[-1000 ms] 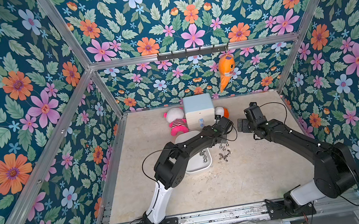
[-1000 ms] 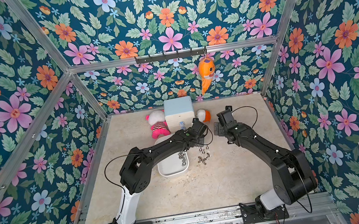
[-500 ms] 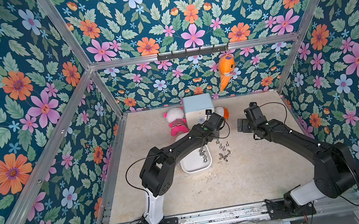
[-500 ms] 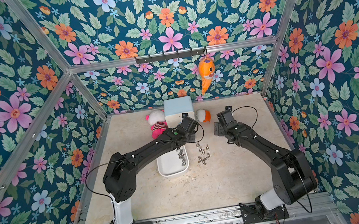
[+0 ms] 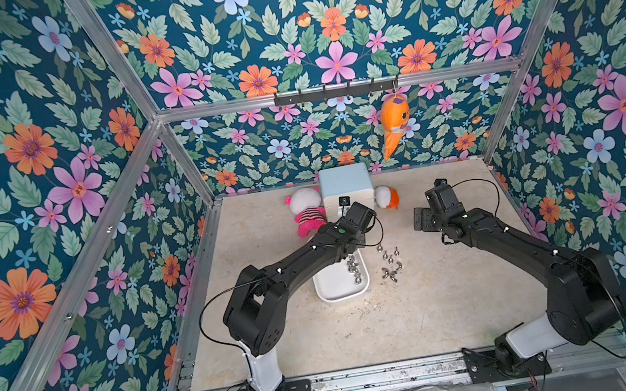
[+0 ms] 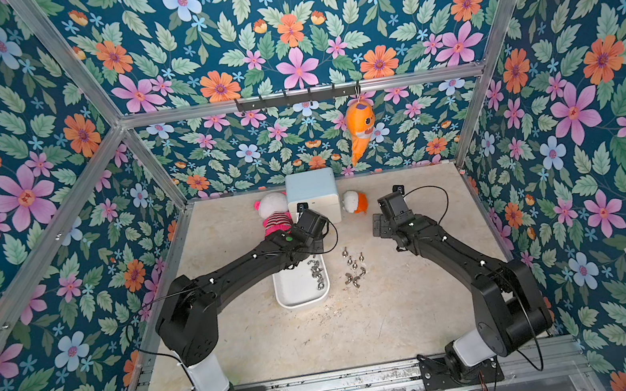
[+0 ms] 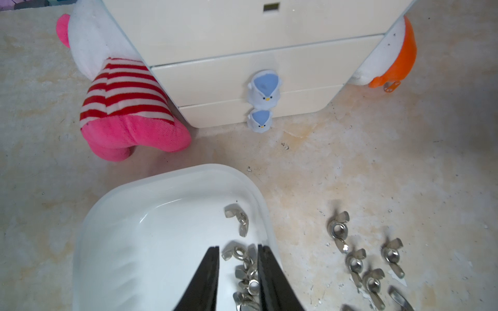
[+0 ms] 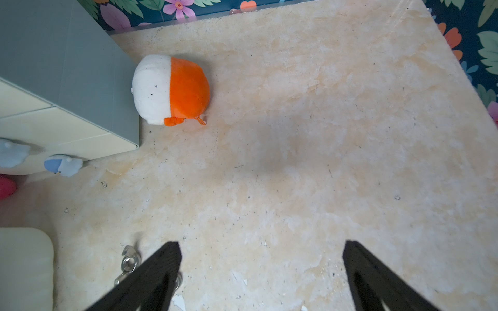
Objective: Take out the wing nut from the storage box
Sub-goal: Pick up the wing nut from the storage box.
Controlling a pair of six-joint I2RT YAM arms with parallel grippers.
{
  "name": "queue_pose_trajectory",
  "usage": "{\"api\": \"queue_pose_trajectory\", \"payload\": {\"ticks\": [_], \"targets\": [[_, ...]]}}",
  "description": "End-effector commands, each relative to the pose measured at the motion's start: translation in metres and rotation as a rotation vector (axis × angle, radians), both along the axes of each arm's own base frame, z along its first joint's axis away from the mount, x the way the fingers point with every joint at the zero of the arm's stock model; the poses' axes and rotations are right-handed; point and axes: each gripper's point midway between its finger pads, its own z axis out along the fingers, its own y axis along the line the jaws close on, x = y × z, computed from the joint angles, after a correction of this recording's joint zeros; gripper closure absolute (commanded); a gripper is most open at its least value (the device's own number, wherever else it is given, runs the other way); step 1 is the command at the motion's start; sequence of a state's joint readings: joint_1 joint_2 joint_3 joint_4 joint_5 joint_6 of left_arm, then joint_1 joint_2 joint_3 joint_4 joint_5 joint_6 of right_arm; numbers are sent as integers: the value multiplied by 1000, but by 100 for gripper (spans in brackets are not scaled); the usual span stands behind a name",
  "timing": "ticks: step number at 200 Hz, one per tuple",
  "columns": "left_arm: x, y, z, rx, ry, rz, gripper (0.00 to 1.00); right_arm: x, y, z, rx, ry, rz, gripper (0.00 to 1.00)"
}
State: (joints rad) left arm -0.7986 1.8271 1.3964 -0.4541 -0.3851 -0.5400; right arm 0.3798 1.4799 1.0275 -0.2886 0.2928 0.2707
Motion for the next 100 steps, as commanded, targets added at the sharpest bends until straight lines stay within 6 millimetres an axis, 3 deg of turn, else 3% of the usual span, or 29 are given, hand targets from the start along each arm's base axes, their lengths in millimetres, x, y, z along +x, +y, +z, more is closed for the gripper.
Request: {"api": "queue_pose_trajectory", "payload": {"ticks": [1,100], "targets": [[-1,7,0,-1,-7,21,69,3,2,4,7,-12,-2,1],[-16,13,-38,-15,71,-12,70,4,2,5,6,-12,-3,1]]}}
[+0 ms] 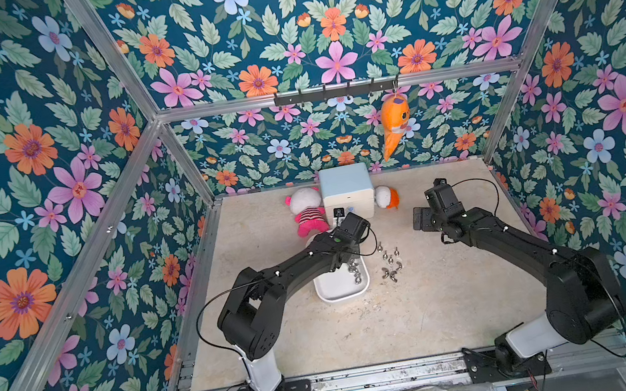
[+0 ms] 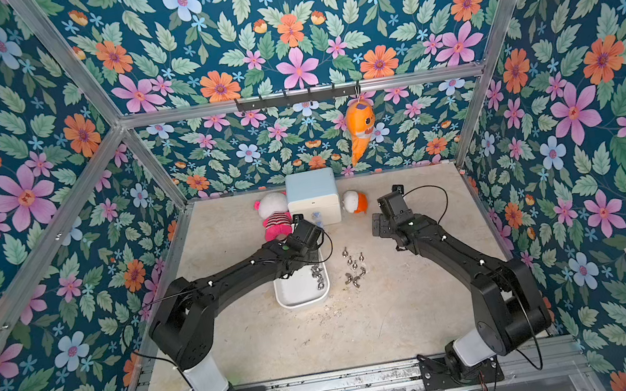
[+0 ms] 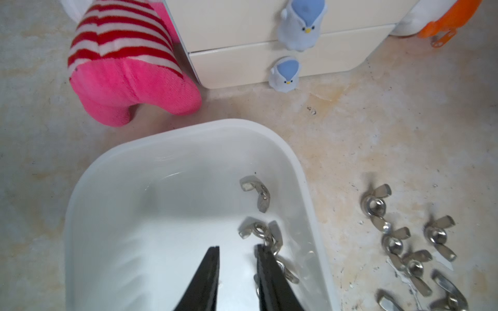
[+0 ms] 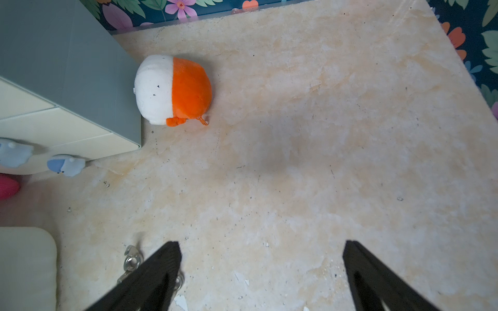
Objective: Take out the wing nut from the storage box
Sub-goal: Pick up the wing nut from the storage box.
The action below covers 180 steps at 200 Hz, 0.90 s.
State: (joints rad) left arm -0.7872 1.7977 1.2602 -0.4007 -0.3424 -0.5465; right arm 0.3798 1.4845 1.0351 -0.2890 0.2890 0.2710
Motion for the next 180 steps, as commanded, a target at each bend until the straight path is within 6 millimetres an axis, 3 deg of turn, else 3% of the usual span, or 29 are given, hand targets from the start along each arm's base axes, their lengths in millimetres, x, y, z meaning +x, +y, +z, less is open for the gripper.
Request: {"api": "queue_pose_trajectory", "payload": {"ticks": [1,89,180], "targets": [[1,-3,-5,-23,8,-5,70,2,0,4,2,-11,-6,1],[6,4,-32,-77,69,55,69,2,1,3,5,-7,-4,1],[5,-26,-27,-529,161,238,69,1,1,2,6,-8,-4,1]]}}
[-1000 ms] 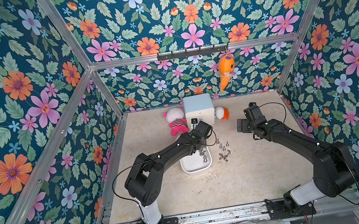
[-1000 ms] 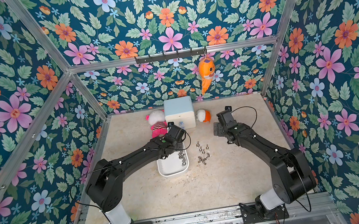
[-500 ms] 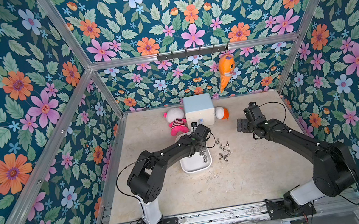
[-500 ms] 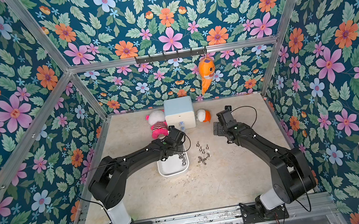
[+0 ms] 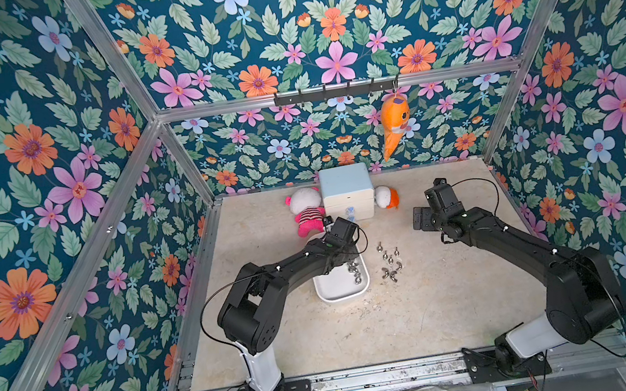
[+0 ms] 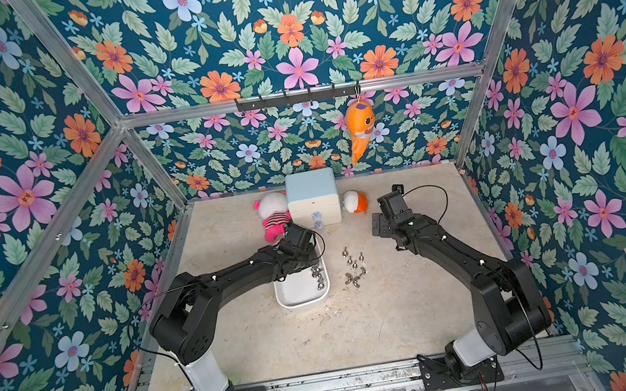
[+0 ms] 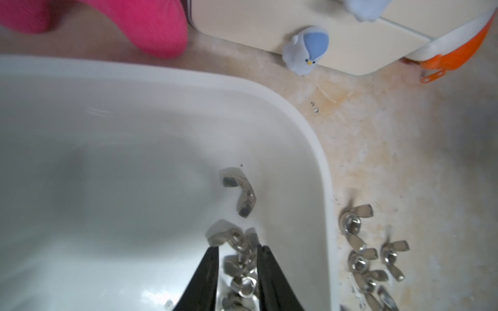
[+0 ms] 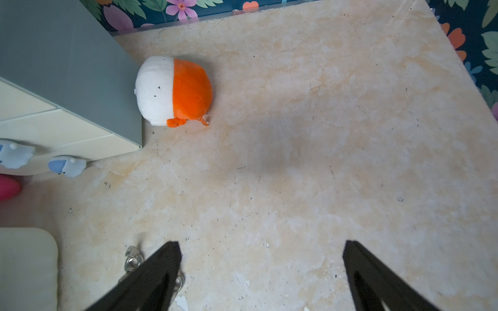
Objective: Take out the wing nut from the storage box
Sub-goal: Pick up the wing nut from the storage box.
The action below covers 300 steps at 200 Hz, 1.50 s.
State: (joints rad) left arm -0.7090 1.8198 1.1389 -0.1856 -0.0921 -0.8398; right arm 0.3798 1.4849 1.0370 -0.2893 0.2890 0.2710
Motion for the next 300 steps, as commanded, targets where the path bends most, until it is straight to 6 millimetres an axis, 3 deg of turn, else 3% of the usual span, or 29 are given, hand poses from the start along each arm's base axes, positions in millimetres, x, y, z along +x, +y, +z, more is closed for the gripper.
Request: {"api": "queue_pose_trajectory", "payload": {"ticks": [1,41,126,192,300], "targets": [[2,-14,9,-158,25,69,69,1,1,2,6,-7,-4,1],[0,-4,11,-169,45,164,69,0,0,2,3,-11,-6,1],[-12,9,-6,-153,134,310,70,1,0,2,6,-15,-4,1],[-11,2,-24,-152,187,338,70,-1,-1,2,4,-16,-4,1],[-5,1,-35,-133,192,340,74,-3,-1,-1,5,-16,-4,1]]}}
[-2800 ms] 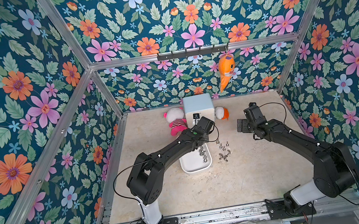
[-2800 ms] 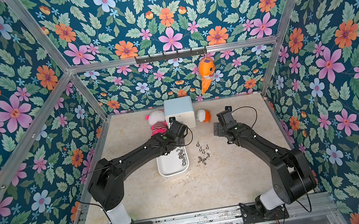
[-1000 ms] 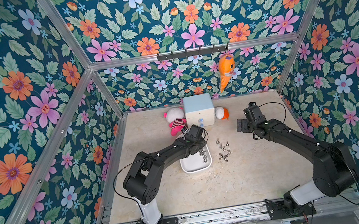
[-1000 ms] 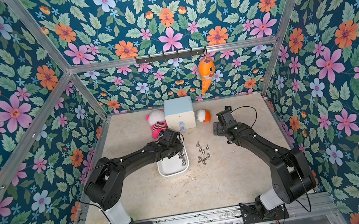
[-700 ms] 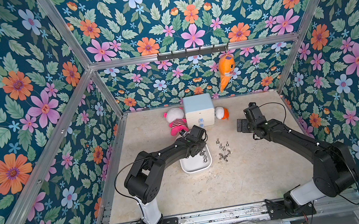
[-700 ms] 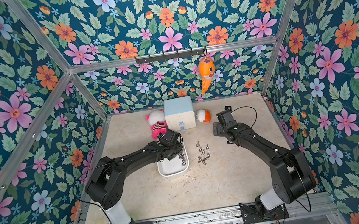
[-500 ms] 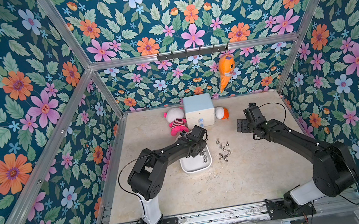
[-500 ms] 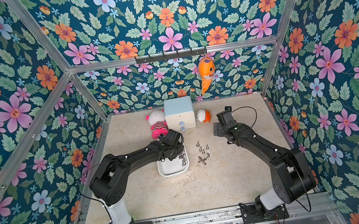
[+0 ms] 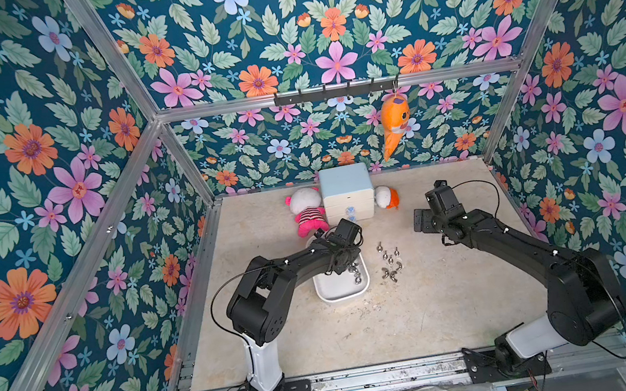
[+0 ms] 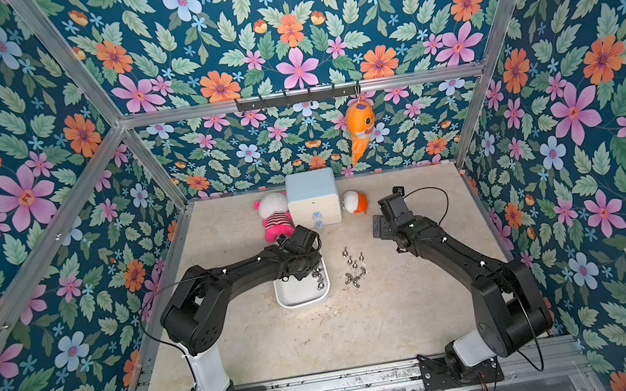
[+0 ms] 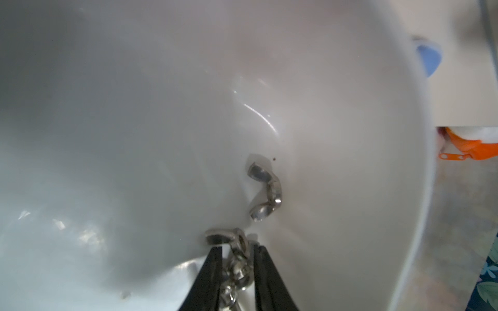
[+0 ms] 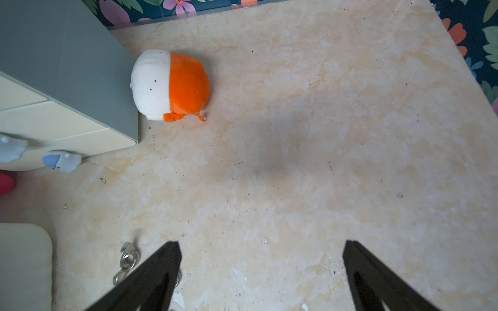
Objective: Take out the wing nut from the storage box
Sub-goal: Pick up the wing nut from the storage box, then place the wing nut at the center of the board.
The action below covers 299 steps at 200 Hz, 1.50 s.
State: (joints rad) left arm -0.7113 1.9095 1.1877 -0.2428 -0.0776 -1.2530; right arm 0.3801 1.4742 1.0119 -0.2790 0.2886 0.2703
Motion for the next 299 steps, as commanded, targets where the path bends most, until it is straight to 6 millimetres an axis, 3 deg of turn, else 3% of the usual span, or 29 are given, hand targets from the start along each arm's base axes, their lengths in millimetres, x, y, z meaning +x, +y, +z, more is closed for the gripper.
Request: {"api": "queue_pose_trajectory", "payload": {"ticks": [1,117,190,249,299], "targets": [[-1,3,-5,16,19,3,74,1,0,4,7,-20,-4,1],[-3,7,-4,19,9,6,89,0,0,2,10,-19,-6,1],[6,12,57,170,-161,-49,90,1,1,2,13,-20,-6,1],[7,-27,112,289,-318,-168,89,1,0,3,11,-21,-10,1],[2,-58,104,273,-303,-252,88,0,-2,3,4,-20,-17,1]]}}
